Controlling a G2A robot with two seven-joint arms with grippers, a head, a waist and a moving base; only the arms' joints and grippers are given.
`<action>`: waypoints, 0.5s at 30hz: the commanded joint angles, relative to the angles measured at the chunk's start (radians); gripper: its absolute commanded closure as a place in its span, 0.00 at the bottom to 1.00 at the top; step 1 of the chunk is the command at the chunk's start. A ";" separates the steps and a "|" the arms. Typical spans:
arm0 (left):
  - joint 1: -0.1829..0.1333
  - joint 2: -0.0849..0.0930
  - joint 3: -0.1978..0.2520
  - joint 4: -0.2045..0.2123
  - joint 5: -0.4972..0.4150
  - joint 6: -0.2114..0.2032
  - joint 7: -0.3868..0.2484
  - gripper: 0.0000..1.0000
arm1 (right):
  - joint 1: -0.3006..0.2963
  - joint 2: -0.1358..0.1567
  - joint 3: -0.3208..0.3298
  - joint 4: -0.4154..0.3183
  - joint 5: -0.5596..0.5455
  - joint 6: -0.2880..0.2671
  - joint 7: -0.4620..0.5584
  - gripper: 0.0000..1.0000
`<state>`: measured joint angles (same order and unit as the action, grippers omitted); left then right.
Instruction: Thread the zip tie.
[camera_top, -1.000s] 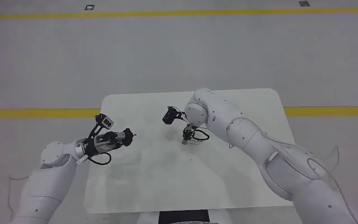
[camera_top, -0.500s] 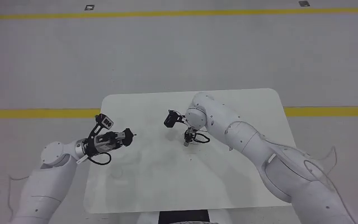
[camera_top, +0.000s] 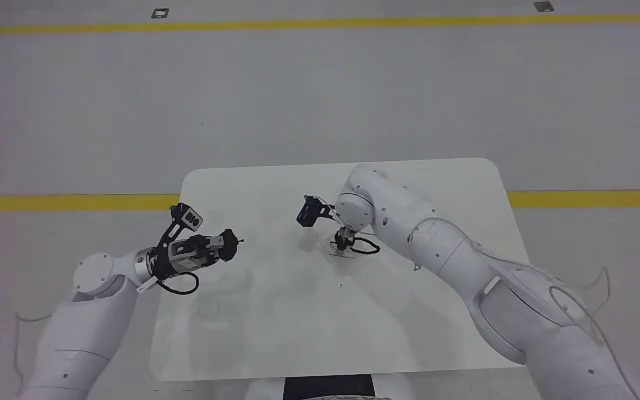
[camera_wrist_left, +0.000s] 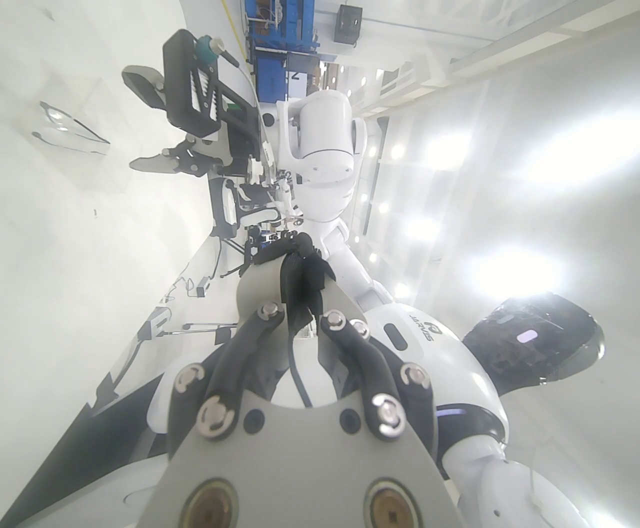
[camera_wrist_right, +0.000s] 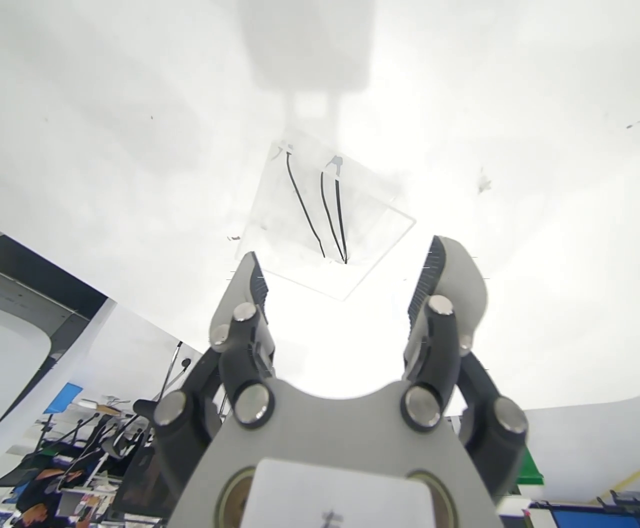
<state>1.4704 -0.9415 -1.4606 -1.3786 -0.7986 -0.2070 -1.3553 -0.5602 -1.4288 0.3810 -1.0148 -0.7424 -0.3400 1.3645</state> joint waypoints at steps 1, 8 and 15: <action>0.000 0.000 0.000 0.000 0.000 0.000 0.000 1.00 | -0.003 0.001 0.000 0.000 0.001 0.000 -0.003 0.79; 0.000 0.000 0.000 0.000 0.000 0.000 0.000 1.00 | -0.010 -0.003 -0.006 0.022 0.000 0.000 -0.019 0.81; 0.000 0.000 0.000 0.000 0.000 0.000 0.000 1.00 | -0.015 -0.020 -0.024 0.077 -0.001 0.000 -0.066 0.79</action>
<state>1.4704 -0.9415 -1.4606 -1.3786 -0.7986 -0.2070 -1.3553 -0.5751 -1.4460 0.3599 -0.9470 -0.7432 -0.3400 1.3061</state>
